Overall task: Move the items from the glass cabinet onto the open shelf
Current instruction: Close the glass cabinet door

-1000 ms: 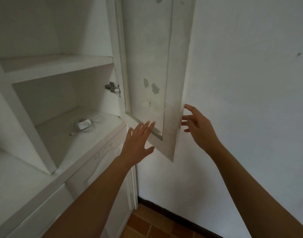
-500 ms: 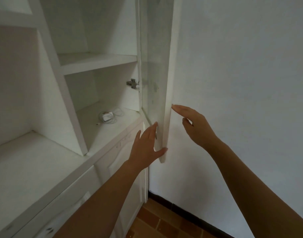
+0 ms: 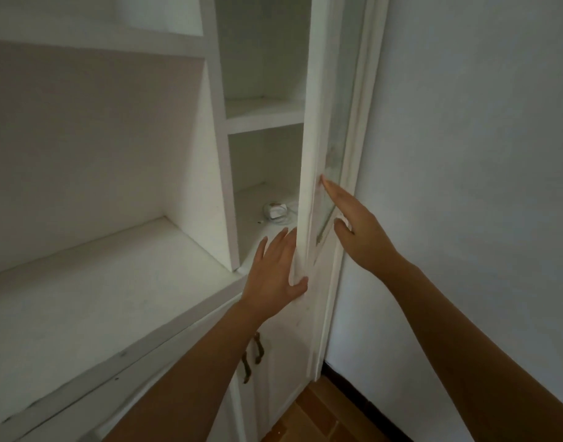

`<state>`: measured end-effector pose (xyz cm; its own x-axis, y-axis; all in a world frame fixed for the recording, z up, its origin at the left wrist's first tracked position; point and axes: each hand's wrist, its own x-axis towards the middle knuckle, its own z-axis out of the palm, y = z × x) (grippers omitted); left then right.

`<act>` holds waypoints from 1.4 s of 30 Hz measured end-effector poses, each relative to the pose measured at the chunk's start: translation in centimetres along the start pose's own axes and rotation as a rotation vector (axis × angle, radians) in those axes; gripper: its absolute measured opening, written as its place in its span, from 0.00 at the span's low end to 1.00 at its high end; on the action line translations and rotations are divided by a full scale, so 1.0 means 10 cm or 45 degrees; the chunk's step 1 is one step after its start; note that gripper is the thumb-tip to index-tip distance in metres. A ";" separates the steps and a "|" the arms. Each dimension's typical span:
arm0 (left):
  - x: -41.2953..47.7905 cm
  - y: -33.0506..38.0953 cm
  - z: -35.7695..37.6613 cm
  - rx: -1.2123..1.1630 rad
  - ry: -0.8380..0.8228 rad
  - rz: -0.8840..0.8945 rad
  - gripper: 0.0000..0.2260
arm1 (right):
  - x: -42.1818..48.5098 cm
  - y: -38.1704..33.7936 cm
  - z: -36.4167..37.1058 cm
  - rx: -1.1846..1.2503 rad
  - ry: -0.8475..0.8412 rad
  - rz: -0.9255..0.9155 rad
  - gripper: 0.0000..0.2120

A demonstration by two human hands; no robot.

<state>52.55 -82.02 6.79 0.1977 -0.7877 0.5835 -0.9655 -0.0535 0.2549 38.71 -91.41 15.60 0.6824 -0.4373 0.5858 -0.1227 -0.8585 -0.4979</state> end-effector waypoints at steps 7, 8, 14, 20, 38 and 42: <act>-0.02 -0.26 -0.13 0.126 0.010 -0.058 0.40 | 0.28 0.11 0.20 -0.041 -0.021 -0.071 0.33; -0.02 -0.30 -0.14 0.135 0.020 -0.099 0.41 | 0.32 0.12 0.23 -0.054 -0.029 -0.086 0.34; -0.07 -0.49 -0.22 0.193 0.116 -0.319 0.50 | 0.53 0.14 0.41 -0.099 -0.061 -0.169 0.36; -0.06 -0.69 -0.26 0.222 0.051 -0.582 0.54 | 0.73 0.13 0.63 -0.019 -0.115 -0.181 0.37; 0.02 -0.93 -0.26 0.312 0.041 -0.562 0.45 | 0.99 0.14 0.98 0.008 -0.060 -0.156 0.40; 0.01 -0.92 -0.25 0.302 0.063 -0.580 0.43 | 1.00 0.13 1.01 0.019 -0.056 -0.138 0.41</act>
<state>61.91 -80.08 6.45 0.6096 -0.6221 0.4912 -0.7901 -0.5270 0.3131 52.67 -94.21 14.38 0.7218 -0.3298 0.6085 -0.0362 -0.8959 -0.4427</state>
